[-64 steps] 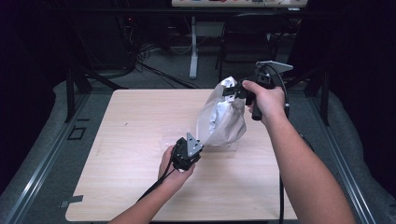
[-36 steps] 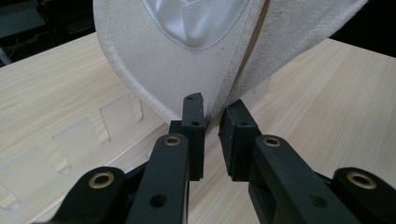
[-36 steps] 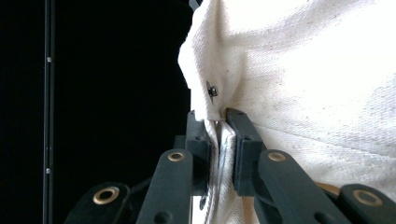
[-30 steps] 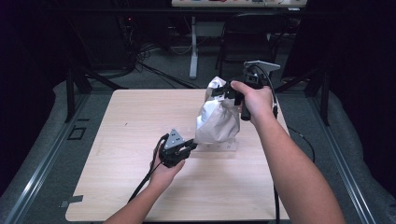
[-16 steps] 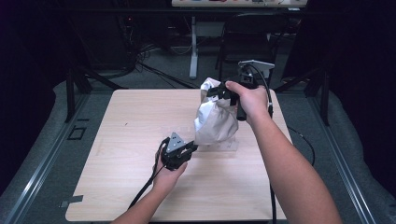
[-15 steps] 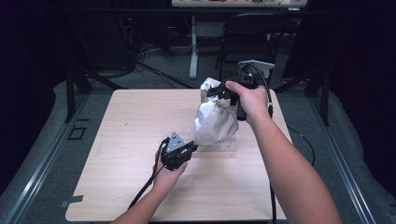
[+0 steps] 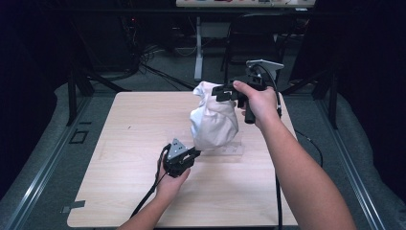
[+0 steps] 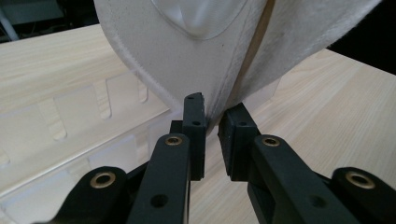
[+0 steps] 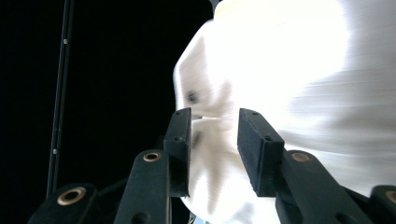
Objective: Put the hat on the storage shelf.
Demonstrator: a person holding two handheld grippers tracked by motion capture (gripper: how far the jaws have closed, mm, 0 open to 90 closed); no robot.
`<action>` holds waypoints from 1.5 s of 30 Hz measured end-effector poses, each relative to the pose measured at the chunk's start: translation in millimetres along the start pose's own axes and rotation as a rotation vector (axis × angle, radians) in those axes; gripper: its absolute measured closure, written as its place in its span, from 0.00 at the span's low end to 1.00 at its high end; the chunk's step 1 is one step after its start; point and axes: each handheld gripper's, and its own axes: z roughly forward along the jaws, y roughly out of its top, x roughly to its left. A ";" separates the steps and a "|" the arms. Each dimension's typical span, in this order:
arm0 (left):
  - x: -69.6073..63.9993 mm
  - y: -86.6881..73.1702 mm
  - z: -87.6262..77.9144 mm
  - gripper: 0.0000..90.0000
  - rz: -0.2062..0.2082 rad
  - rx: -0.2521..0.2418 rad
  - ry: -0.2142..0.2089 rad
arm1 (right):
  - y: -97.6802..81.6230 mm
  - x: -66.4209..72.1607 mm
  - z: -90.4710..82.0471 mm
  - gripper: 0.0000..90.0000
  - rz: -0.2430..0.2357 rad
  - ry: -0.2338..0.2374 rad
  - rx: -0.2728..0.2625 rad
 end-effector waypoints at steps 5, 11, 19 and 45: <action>7.5 -13.7 1.3 0.93 -0.092 0.024 -0.006 | -0.4 -2.0 -7.4 0.72 -0.004 -0.002 -0.012; 10.9 -16.1 1.7 0.93 -0.044 0.017 -0.007 | -0.2 -6.3 -10.0 0.72 -0.002 -0.017 -0.014; 6.5 -19.5 1.5 0.91 -0.077 0.037 0.001 | -2.6 -6.3 -11.2 0.72 -0.033 -0.072 -0.019; 6.9 -37.1 -27.4 0.56 -0.082 0.193 0.010 | -22.7 -21.7 -21.3 0.66 -0.132 -0.263 -0.008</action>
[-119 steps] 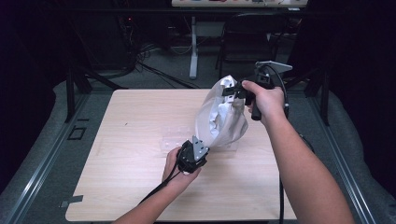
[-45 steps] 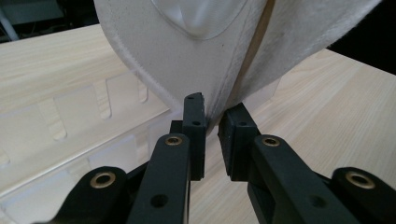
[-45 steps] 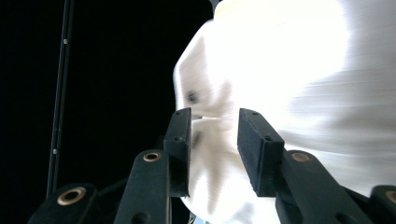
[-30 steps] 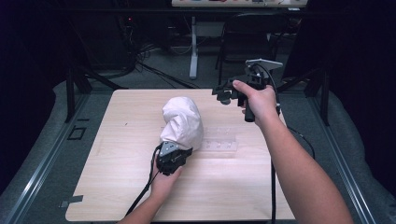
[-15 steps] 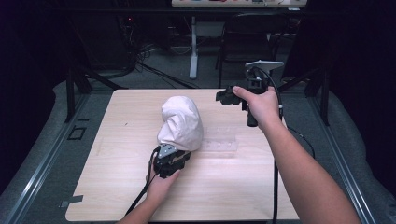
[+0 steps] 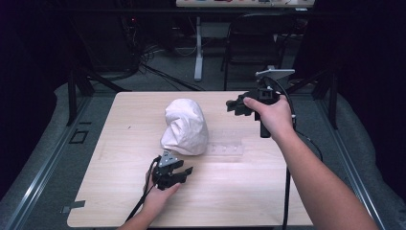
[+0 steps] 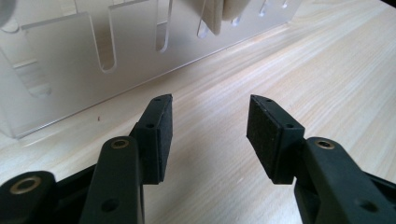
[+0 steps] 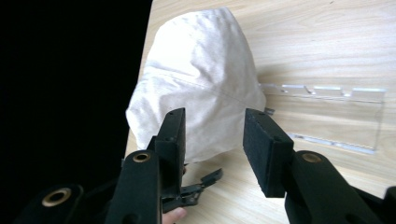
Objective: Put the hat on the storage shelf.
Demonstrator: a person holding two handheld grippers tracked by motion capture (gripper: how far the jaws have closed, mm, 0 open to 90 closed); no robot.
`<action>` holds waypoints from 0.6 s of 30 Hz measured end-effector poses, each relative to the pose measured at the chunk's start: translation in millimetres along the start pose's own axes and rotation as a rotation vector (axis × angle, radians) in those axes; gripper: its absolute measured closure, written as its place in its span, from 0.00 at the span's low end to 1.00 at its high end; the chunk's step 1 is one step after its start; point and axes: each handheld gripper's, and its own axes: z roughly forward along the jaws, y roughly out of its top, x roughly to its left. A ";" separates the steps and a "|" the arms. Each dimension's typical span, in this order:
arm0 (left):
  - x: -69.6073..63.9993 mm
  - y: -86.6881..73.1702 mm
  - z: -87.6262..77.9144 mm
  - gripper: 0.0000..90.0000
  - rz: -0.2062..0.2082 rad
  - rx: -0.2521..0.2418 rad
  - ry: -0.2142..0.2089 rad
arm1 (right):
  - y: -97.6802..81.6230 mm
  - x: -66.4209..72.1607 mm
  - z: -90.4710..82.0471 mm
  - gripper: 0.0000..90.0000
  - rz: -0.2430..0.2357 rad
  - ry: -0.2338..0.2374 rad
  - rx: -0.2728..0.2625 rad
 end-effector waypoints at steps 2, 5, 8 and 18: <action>2.2 -1.2 -4.5 0.55 0.003 0.006 0.001 | -1.8 -0.8 -0.6 0.66 0.003 -0.004 -0.001; 6.8 -4.4 -12.7 0.54 -0.002 0.007 0.009 | -5.1 -1.9 -0.7 0.65 -0.017 -0.014 -0.001; 9.1 -5.8 -17.4 0.54 -0.003 0.004 0.012 | -8.2 -2.8 -0.8 0.64 -0.029 -0.024 0.003; 32.8 -15.0 -50.5 0.51 -0.055 -0.029 0.057 | -24.0 -16.2 -3.0 0.61 -0.059 -0.055 -0.005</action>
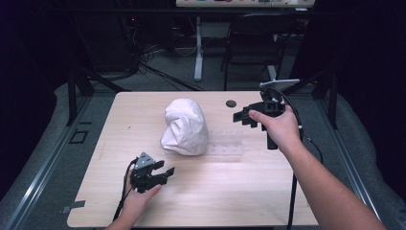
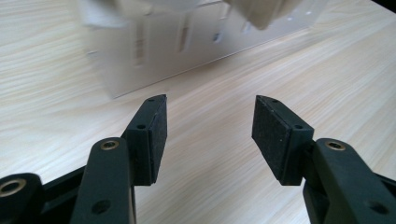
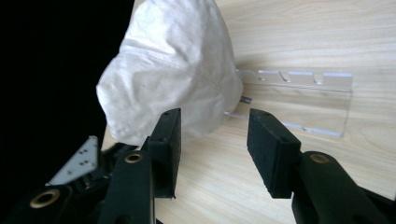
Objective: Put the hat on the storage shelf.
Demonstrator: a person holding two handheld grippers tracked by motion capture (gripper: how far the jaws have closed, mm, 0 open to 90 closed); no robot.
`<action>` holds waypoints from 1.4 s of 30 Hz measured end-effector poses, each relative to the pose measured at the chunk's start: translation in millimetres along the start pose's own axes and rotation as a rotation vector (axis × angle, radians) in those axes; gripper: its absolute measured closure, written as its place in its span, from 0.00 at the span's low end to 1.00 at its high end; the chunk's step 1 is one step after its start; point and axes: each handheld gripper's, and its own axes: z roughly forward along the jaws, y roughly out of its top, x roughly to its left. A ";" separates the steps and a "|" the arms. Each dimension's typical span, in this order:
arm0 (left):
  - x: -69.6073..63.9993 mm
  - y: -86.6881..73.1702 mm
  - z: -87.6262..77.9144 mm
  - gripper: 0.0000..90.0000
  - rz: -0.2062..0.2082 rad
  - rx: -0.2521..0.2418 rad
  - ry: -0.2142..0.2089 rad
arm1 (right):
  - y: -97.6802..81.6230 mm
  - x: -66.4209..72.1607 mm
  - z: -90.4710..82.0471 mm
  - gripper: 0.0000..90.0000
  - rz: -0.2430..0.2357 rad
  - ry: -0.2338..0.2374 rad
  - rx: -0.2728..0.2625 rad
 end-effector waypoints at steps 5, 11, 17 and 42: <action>16.8 -6.7 -9.9 0.51 -0.035 -0.011 0.016 | -11.9 -7.4 1.7 0.59 -0.029 -0.020 -0.016; 34.6 -7.1 -16.1 0.50 -0.070 -0.039 0.056 | -27.4 -20.7 8.9 0.57 -0.053 -0.057 -0.014; 42.5 -8.4 -16.9 0.50 -0.083 -0.037 0.069 | -46.0 -33.6 21.4 0.55 -0.100 -0.106 -0.009; 44.8 -13.8 -8.0 0.50 -0.080 -0.009 0.090 | -147.6 -103.6 67.6 0.55 -0.189 -0.122 -0.095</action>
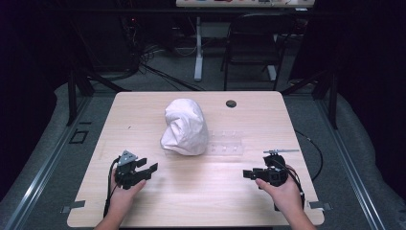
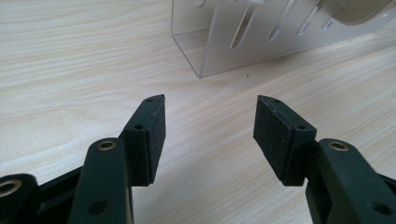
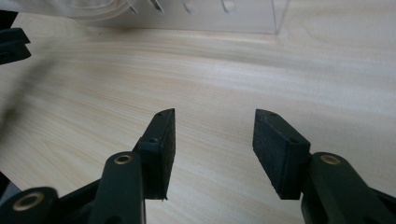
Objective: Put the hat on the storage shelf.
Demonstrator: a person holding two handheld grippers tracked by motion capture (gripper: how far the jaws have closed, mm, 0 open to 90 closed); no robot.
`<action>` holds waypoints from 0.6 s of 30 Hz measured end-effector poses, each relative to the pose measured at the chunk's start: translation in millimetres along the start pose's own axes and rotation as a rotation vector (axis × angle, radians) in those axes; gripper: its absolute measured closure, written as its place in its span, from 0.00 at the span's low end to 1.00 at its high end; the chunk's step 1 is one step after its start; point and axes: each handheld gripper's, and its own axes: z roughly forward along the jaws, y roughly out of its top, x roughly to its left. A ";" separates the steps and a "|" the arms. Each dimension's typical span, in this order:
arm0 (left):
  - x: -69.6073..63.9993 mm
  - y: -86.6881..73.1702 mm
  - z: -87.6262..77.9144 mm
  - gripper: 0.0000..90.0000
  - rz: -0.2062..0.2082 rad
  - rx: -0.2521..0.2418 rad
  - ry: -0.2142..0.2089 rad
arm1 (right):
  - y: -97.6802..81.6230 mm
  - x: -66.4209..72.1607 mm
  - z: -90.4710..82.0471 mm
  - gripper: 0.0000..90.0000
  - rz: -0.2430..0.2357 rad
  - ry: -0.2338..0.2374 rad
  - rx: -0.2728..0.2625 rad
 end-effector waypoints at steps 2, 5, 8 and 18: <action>-0.9 -0.2 0.2 0.50 0.002 0.002 -0.002 | -7.7 -5.0 1.6 0.56 -0.008 -0.036 -0.018; -2.4 -0.4 1.4 0.50 0.009 0.004 -0.002 | -18.6 -9.0 4.5 0.56 -0.053 -0.111 -0.042; -4.1 -0.7 2.7 0.50 0.016 0.006 -0.003 | -29.2 -13.6 7.3 0.56 -0.060 -0.123 -0.068; -14.0 -2.2 8.0 0.50 0.049 0.022 -0.026 | -53.9 -17.2 15.5 0.57 -0.132 -0.178 -0.169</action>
